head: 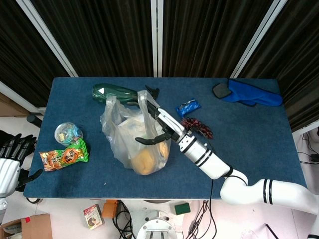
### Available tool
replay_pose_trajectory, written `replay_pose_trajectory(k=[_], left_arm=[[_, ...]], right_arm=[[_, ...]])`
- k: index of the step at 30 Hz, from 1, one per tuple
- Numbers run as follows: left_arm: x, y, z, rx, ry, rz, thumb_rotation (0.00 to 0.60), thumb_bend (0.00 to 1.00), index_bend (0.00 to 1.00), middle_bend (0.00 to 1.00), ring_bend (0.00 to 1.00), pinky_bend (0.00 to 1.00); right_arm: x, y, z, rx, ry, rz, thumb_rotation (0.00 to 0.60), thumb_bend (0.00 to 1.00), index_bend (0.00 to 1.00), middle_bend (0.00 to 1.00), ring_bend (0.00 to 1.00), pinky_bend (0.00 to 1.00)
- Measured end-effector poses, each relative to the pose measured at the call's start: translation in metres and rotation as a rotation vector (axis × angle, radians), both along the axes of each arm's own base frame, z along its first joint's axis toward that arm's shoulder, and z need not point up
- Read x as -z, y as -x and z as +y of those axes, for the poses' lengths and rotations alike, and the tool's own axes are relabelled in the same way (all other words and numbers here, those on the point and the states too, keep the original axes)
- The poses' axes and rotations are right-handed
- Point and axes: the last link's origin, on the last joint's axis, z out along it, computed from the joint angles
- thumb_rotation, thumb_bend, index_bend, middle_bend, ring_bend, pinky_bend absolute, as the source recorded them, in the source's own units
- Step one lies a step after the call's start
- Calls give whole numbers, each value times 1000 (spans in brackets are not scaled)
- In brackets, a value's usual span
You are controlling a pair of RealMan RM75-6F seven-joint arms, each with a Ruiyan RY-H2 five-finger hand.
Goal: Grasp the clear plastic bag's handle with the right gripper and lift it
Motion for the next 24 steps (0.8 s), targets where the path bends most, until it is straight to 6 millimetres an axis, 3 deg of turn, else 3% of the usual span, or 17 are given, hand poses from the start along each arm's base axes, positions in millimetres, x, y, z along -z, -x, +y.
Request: replay_pose_trajectory(k=[9,15,19,24], left_arm=[[-3,-3,1,12,-8,5,600,29,116,120,30,148],[-22,-13,9,53,-48,18,600,29,116,120,30,148],[-41,-25,24,99,-98,-18,600,30,108,120,30,150],[-65,-49,59,175,-204,-136,590,21,45,120,31,147]], right_arm=[[2,0,1,2,-11,3,600,229,0,101,0,45],[1,-3,0,0,-15,-1,600,230,0,102,0,45],[2,-4,0,-2,-16,-1,600,230,0,103,0,45],[4,-3,1,-2,-20,-1,600,233,0,102,0,45]])
